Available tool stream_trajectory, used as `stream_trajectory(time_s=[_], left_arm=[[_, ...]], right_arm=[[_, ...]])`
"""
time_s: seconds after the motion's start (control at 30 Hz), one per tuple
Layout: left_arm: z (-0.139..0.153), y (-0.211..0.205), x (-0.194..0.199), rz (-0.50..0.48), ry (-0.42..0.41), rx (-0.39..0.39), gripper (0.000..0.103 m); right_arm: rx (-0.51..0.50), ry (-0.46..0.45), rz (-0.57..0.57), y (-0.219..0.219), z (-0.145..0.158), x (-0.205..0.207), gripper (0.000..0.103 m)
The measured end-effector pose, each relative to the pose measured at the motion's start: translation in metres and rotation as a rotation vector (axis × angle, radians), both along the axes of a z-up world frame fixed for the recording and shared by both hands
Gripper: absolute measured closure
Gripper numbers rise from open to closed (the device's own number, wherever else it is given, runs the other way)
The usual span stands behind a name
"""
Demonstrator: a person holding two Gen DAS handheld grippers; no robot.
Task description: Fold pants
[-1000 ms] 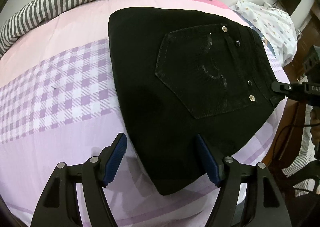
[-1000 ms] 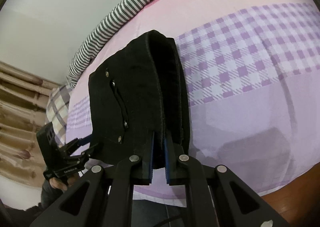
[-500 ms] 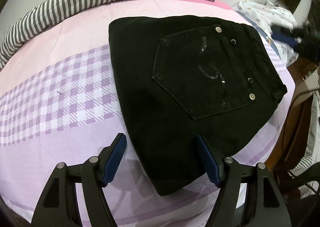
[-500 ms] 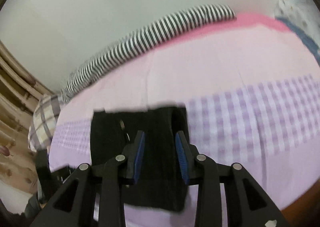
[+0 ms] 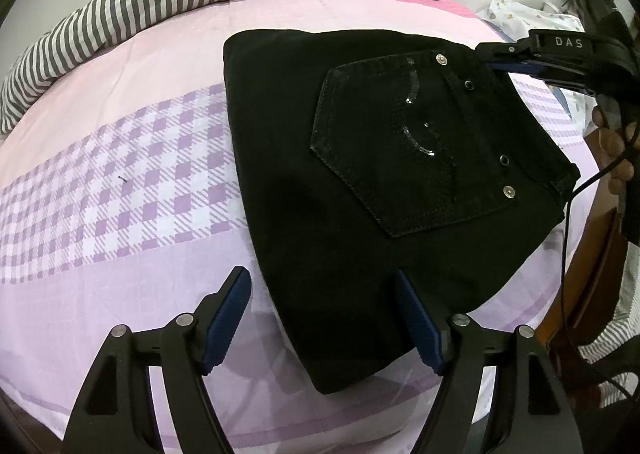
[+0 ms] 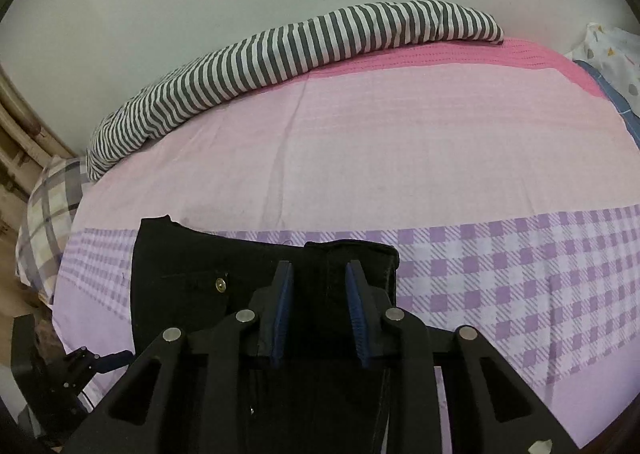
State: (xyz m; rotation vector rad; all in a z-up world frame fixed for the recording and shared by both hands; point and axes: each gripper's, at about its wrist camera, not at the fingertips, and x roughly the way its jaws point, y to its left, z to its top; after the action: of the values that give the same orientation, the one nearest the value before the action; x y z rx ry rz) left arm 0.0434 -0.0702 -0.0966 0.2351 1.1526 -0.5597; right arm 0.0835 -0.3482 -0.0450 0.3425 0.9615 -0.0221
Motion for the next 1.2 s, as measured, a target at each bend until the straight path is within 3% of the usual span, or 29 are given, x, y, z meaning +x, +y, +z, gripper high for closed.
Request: stream_trajectory(time_s=[0.2,0.47,0.73,0.9,1.03,1.2], left_arm=[[-0.001,0.002,0.003,0.016,0.004,-0.009,0.026],[0.000,0.002,-0.001,0.020,-0.009,-0.004,0.026],[0.001,0.001,-0.004,0.032,-0.015,0.001,0.026],[0.003,0.000,-0.005,0.033,-0.022,0.004,0.026],[0.009,0.010,0.000,0.045,0.013,-0.068,0.026],[0.022,0.037,0.016,0.102,0.053,-0.213,0.026]], right_arm=[[0.040,-0.002,-0.020,-0.003,-0.002,-0.008,0.078],[0.111,0.028,-0.047,0.003,-0.013,-0.049,0.078],[0.116,0.046,-0.052,0.015,-0.018,-0.089,0.077],[0.129,0.050,-0.044,0.015,-0.019,-0.093,0.077],[0.176,0.043,-0.018,0.011,-0.018,-0.092,0.067],[0.184,0.030,-0.010,0.004,-0.015,-0.093,0.066]])
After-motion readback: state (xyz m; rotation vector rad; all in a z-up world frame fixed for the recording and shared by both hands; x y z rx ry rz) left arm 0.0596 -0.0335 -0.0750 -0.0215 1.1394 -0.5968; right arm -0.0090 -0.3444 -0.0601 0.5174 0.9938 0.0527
